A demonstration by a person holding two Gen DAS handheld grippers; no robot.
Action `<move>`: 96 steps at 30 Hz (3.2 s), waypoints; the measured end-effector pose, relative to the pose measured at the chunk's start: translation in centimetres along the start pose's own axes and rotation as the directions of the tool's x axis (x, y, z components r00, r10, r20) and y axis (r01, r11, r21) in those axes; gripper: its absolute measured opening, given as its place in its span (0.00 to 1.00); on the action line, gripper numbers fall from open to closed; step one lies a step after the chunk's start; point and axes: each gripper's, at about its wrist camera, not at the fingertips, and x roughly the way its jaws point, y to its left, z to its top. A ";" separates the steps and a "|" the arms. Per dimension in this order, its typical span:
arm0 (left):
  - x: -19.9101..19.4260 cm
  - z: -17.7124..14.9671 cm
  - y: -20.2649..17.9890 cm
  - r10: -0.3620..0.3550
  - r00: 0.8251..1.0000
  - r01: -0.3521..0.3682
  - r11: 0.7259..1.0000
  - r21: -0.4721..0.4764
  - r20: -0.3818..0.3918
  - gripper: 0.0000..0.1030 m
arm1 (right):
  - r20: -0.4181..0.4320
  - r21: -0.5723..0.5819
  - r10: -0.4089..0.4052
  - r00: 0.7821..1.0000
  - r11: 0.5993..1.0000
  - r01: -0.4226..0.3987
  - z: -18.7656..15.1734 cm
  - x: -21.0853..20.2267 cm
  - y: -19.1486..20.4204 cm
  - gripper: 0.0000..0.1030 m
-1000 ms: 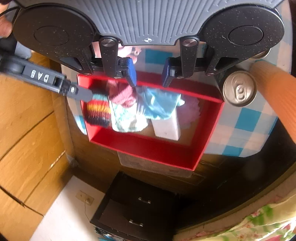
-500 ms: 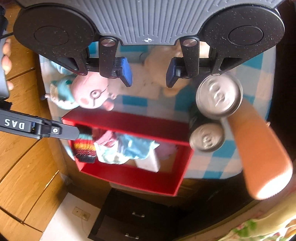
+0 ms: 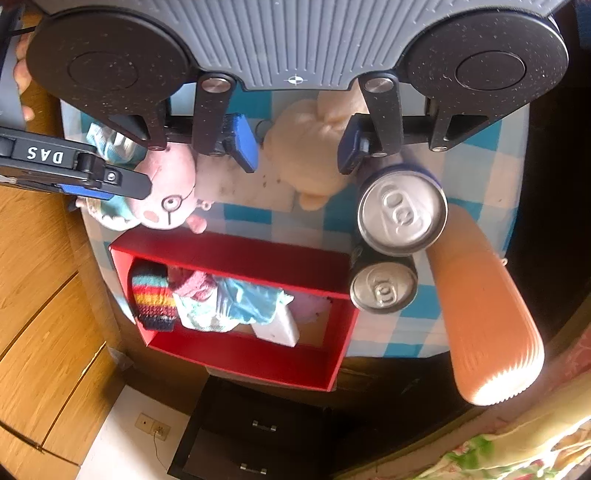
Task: Organize soft objects
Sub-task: 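Move the left tool to the cream teddy bear while the right tool approaches the pig plush, then grasp the teddy bear with the left tool while the right tool grasps the pink pig plush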
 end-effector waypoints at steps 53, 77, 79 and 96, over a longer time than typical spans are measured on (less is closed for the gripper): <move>2.9 -3.9 3.8 -0.128 0.981 0.116 0.989 -0.086 -0.146 0.57 | -0.124 0.420 -0.032 0.992 0.904 0.081 0.7 3.5 -7.7 0.73; 2.9 -4.7 1.3 -0.149 0.977 0.145 0.989 -0.036 -0.154 0.60 | 0.021 0.524 0.122 0.992 0.844 -0.115 -2.3 1.4 -11.1 0.18; 3.1 -4.7 1.4 -0.152 0.976 0.147 0.988 -0.040 -0.157 0.60 | 0.017 0.426 0.063 0.998 0.903 -0.064 -1.3 -0.5 -10.3 0.24; 4.8 -4.3 0.2 -0.115 0.974 0.122 0.992 0.021 -0.197 0.65 | -0.104 -0.109 0.127 0.986 0.984 -0.139 3.6 6.7 -6.8 0.67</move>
